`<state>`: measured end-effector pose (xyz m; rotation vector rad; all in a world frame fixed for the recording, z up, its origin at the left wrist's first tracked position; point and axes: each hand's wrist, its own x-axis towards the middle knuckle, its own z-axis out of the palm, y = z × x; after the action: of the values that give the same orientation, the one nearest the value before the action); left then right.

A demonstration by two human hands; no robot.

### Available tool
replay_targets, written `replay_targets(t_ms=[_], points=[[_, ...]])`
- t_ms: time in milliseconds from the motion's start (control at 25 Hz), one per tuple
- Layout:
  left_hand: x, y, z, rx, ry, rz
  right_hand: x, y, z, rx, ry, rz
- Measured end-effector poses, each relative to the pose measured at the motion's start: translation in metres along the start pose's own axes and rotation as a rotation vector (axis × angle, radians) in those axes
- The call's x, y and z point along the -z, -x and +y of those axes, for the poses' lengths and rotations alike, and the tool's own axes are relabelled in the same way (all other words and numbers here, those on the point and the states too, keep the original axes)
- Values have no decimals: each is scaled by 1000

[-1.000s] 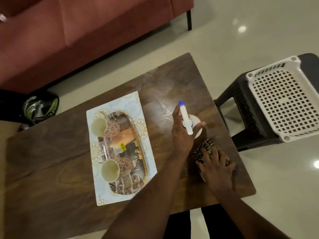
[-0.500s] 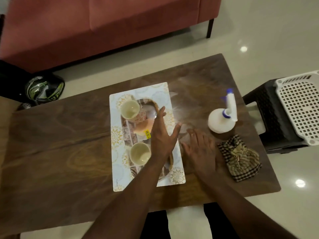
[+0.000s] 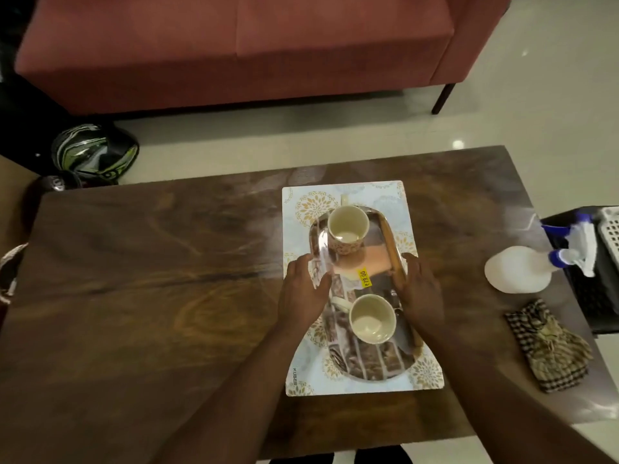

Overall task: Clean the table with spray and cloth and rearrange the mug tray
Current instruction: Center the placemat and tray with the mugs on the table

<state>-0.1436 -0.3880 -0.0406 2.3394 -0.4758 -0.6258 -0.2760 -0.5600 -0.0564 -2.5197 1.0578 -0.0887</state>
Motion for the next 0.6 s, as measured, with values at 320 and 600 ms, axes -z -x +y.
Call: replay_targets(t_ms=[320, 600], points=[[-24, -24, -34, 415, -67, 108, -60, 3, 32, -257, 114, -22], [-20, -53, -48, 494, 20, 144, -59, -17, 31, -475, -48, -64]])
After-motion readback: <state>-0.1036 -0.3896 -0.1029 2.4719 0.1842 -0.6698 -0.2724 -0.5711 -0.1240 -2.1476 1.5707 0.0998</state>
